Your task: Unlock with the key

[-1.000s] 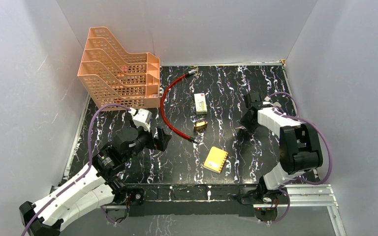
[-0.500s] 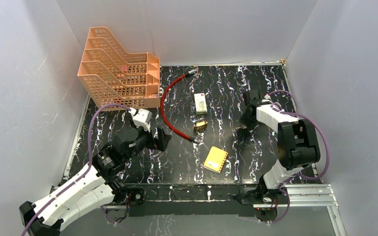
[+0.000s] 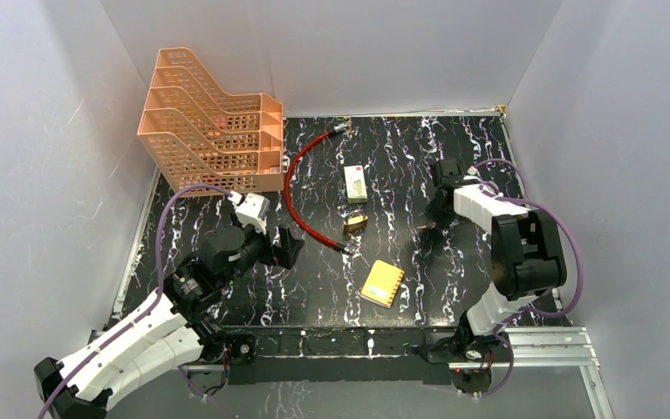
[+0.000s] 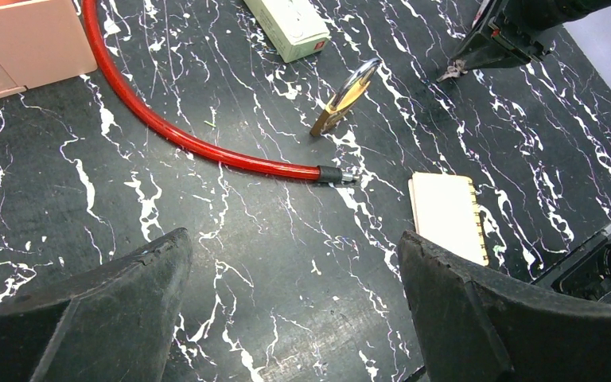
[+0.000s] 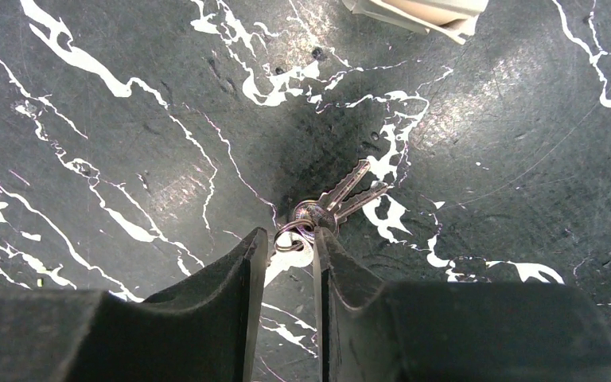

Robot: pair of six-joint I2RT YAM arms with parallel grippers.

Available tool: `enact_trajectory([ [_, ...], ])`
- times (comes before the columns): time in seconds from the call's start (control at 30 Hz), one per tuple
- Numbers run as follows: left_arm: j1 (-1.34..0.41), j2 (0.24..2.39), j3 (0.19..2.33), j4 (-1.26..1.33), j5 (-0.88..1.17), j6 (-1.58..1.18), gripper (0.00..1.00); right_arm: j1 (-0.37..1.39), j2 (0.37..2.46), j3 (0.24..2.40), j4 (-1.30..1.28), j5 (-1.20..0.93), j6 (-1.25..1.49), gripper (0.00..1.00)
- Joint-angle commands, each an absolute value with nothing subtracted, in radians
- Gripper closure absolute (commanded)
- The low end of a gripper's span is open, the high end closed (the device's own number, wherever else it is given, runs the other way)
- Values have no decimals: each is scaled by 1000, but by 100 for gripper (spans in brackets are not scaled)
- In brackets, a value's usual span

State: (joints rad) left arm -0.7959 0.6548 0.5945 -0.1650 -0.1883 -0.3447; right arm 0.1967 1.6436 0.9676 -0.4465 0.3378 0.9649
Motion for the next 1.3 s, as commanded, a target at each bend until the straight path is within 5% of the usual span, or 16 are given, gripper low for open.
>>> enact_trajectory([
  [0.0, -799, 647, 607, -155, -175, -342, 2, 194, 1656, 986, -442, 355, 953, 64],
  [0.23, -799, 646, 606, -154, -173, -342, 2, 192, 1651, 975, -434, 348, 941, 73],
  [0.53, -799, 643, 607, -155, -170, -342, 2, 193, 1603, 973, -461, 351, 940, 99],
  [0.87, -799, 621, 611, -159, -178, -354, 2, 231, 1340, 1042, -531, 282, 740, 100],
  [1.27, -799, 571, 652, 28, -38, -465, 2, 329, 964, 1099, -372, -456, 411, 100],
])
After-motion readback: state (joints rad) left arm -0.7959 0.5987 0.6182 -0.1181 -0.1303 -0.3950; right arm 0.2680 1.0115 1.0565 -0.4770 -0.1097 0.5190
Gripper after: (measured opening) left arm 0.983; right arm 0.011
